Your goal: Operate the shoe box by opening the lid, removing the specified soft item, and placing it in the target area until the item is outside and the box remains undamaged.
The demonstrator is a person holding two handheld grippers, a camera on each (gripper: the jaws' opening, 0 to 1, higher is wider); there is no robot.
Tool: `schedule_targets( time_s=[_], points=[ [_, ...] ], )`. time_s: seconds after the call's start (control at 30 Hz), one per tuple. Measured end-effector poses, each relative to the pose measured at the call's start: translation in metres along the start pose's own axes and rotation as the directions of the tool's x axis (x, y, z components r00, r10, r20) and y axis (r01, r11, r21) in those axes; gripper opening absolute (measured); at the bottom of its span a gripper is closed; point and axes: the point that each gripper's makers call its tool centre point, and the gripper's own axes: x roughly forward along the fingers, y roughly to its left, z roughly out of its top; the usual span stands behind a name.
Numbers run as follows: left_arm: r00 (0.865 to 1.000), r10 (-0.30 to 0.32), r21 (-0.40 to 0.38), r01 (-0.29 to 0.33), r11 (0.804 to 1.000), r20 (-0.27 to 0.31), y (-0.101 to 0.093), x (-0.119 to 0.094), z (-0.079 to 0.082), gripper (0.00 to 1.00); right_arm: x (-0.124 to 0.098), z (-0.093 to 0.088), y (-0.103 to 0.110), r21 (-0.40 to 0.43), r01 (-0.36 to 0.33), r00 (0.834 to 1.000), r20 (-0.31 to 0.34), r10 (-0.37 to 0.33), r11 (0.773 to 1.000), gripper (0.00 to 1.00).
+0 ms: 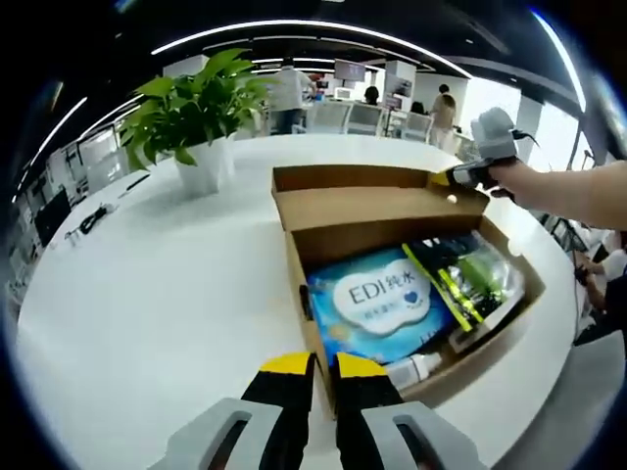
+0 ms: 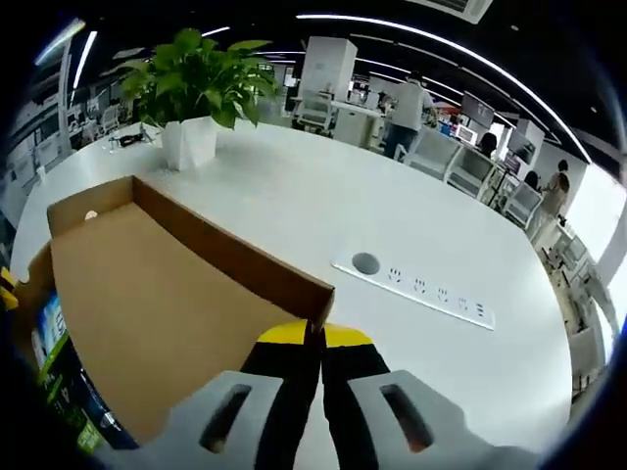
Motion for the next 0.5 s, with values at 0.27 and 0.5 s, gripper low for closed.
schedule_targets(
  time_s=[0.27, 0.5],
  points=[
    [1.000, -0.001, -0.001, 0.001, 1.000, 0.004, -0.001, 0.000, 0.000, 0.07, 0.013, -0.013, 0.002, 0.005, -0.024, 0.999, -0.046, 0.024, 1.000, 0.01],
    [1.000, -0.003, 0.001, 0.003, 1.000, 0.005, -0.001, 0.001, 0.000, 0.07, 0.018, -0.023, 0.002, 0.034, -0.043, 0.995, -0.089, 0.046, 0.998, 0.01]
  ],
)
